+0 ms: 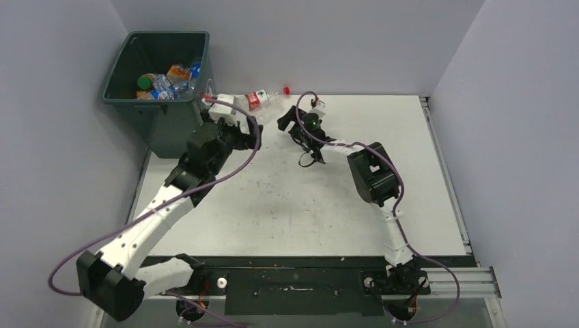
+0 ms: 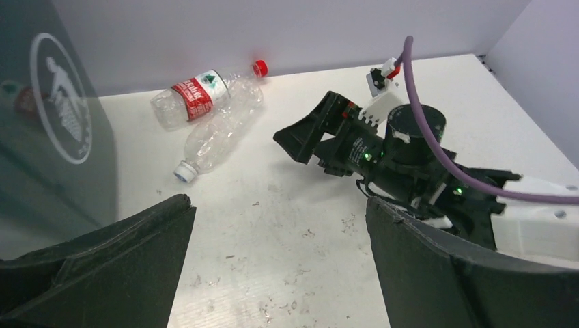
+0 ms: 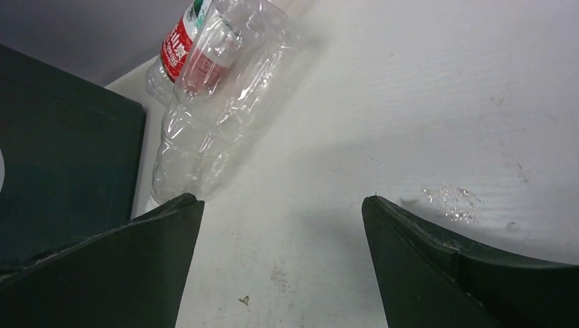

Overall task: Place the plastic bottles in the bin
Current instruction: Pick up the plastic bottle at the center of the board.

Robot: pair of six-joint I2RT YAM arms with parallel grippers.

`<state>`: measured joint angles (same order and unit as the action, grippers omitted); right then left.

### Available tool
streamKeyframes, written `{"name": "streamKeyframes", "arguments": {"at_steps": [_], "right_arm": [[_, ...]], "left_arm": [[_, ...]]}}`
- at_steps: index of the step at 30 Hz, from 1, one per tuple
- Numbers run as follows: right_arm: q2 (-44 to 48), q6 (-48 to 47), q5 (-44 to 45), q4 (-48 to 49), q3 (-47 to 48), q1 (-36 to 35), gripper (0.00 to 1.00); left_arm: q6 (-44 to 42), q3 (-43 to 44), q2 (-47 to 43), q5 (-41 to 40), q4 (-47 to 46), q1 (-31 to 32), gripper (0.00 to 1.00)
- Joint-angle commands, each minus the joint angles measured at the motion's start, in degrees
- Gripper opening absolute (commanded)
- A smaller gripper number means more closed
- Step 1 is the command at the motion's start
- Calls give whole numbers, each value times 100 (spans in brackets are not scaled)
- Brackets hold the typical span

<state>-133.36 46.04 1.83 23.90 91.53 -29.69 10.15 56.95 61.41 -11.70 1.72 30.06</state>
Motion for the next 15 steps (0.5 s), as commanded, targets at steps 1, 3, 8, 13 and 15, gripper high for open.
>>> {"name": "streamKeyframes", "arguments": {"at_steps": [1, 3, 8, 13, 15], "right_arm": [[479, 702, 91, 807, -610, 179, 90], [858, 826, 259, 1059, -1324, 311, 90], [1573, 886, 252, 1477, -2691, 689, 90], [2140, 634, 221, 1680, -3536, 867, 90], [2405, 484, 325, 1805, -3839, 878, 90]], "left_arm": [[-92, 867, 1367, 61, -268, 70, 96], [-144, 1472, 2172, 35, 136, 77, 96], [-625, 3381, 4064, 15, 1190, 21, 96], [-1214, 5248, 5597, -45, 2087, -237, 96], [-1330, 5757, 6070, -81, 2211, -393, 96]]}}
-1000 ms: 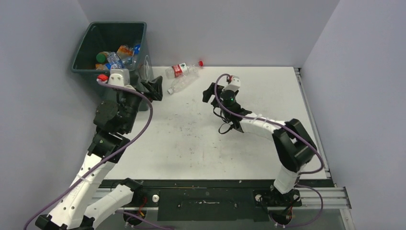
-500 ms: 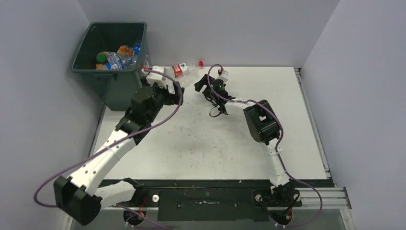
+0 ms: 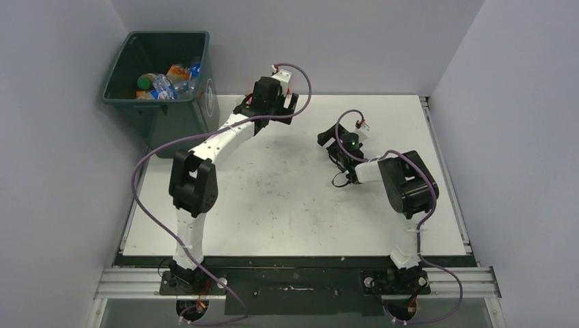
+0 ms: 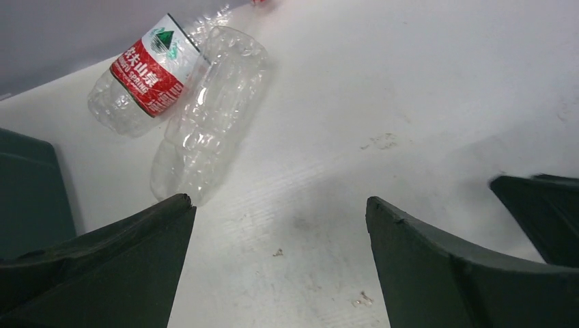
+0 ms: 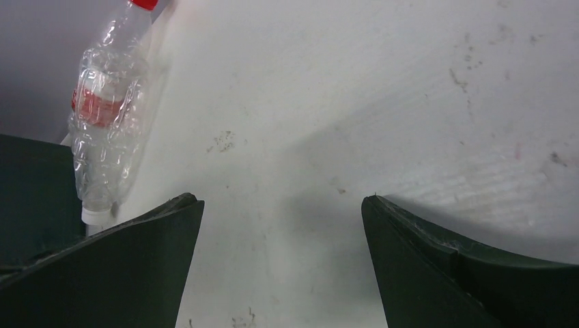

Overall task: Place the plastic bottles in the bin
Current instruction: Pick up the plastic bottle at the center of the board.

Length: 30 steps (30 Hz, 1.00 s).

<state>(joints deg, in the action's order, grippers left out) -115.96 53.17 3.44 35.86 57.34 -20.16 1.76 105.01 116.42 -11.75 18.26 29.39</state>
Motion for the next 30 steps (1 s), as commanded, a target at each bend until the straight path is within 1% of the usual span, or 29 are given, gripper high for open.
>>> {"name": "streamKeyframes", "arguments": {"at_steps": [1, 6, 8, 13, 16, 25, 26, 30], "right_arm": [[768, -281, 226, 736, -584, -81, 90], [971, -17, 278, 1438, -1170, -146, 90], [968, 79, 242, 1636, -1267, -251, 90], [1153, 54, 280, 1685, -1406, -540, 90], [1374, 4, 291, 1626, -1513, -655, 90], [2233, -135, 360, 1346, -1787, -905, 90], [2321, -176, 373, 1274, -1788, -937, 90], [2628, -279, 478, 1116, -1884, -1021, 90]], "left_arm": [[-534, 1187, 785, -66, 604, -399, 96], [-954, 2302, 1876, -251, 753, -549, 96], [-1009, 2564, 2198, -294, 736, -584, 96], [-991, 2965, 2754, -272, 541, -709, 96], [-812, 3330, 3065, -68, 611, -749, 96], [-598, 3337, 3390, -128, 278, -814, 100], [-564, 3360, 3422, -81, 267, -833, 95], [-528, 3233, 3432, 48, 331, -776, 86]]}}
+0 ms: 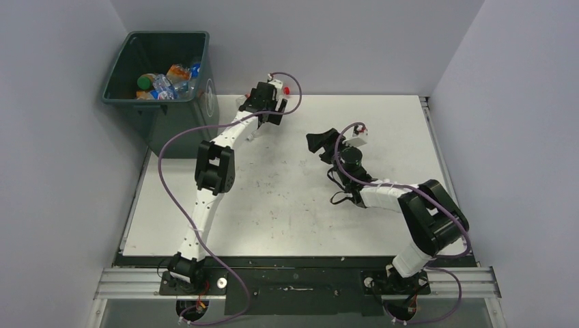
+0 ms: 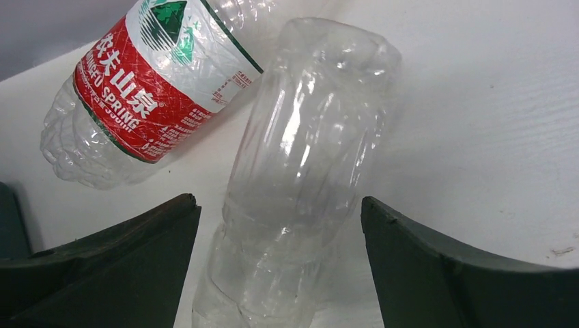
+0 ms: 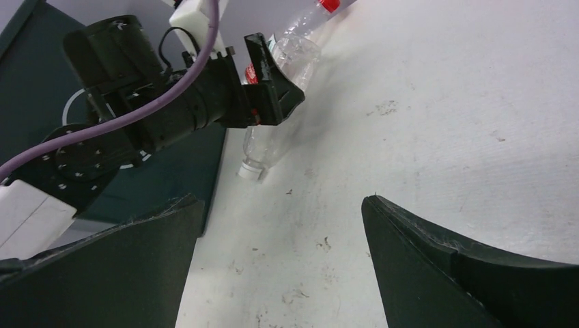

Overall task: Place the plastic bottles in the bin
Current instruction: Pick up the plastic bottle at the center of the board.

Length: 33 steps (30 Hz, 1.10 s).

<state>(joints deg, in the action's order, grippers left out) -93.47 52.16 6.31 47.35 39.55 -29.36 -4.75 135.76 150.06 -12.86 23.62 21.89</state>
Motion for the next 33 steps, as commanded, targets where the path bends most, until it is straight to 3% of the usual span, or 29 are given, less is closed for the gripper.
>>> {"name": "streamKeyframes", "arguments": {"at_steps": [1, 7, 11, 19, 23, 29, 33], "right_arm": [[427, -188, 201, -52, -132, -97, 90], [901, -251, 188, -390, -289, -96, 90], [1507, -416, 227, -853, -359, -109, 90], [3311, -838, 126, -2144, -514, -257, 90], [4217, -977, -351, -2062, -1052, -290, 90], [5348, -1232, -819, -2616, -1062, -327, 90], [5586, -1491, -1080, -2864, -660, -340, 90]], "left_arm": [[112, 67, 30, 192, -233, 0, 84], [238, -660, -321, 488, -395, 135, 57], [672, -1407, -1009, 658, -777, 242, 36], [2219, -3998, -3911, 1724, -2926, 473, 28], [3295, -5568, -5245, 1823, -4190, 820, 24], [4231, -7711, -6723, 2100, -5866, 1377, 21], [4396, -8773, -7394, 2438, -6423, 1684, 18]]}}
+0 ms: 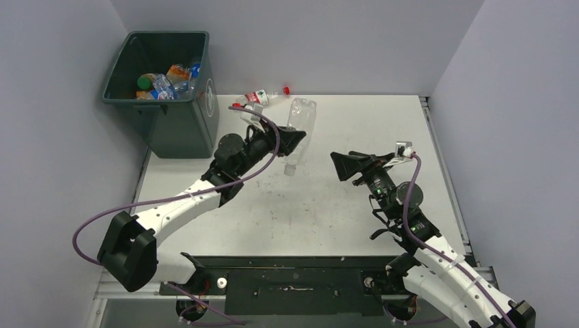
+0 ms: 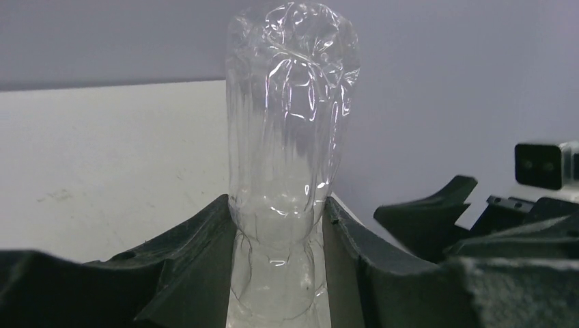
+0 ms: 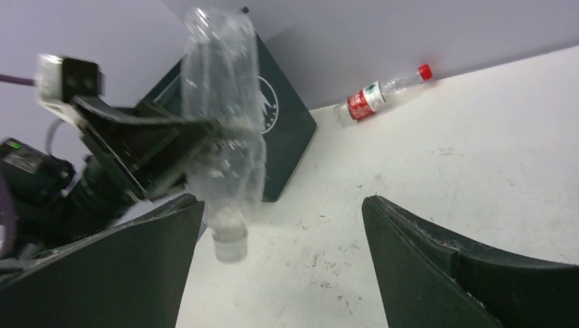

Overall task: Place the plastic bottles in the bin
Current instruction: Pick up the plastic bottle at the center of the board.

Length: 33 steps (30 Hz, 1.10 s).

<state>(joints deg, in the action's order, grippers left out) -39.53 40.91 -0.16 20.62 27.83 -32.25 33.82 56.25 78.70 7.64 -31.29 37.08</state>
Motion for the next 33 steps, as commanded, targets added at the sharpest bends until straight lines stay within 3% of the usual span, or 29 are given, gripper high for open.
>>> {"name": "streamKeyframes", "arguments": {"at_steps": [1, 10, 16, 22, 31, 33], "right_arm": [[168, -417, -565, -192, 632, -58, 90], [-834, -680, -1904, -1410, 2122, -80, 90], [-973, -603, -2366, -2030, 2388, -89, 90], [-1001, -471, -2998, -2045, 2600, -97, 90], [-1409, -406, -3538, -2416, 2754, -110, 90], [-1441, -343, -3596, -2339, 2700, -115, 94]], "left_arm": [[550, -1041, -399, 459, -1089, 253, 18], [-78, -1926, -1583, 617, -1001, 1045, 16], [-751, -2058, -2204, 533, -267, 1207, 15], [-1140, -2082, -2548, 571, 277, 1300, 14], [-1450, -1917, -2614, 738, 636, 1452, 13], [-1517, -1841, -2586, 785, 755, 1492, 13]]}}
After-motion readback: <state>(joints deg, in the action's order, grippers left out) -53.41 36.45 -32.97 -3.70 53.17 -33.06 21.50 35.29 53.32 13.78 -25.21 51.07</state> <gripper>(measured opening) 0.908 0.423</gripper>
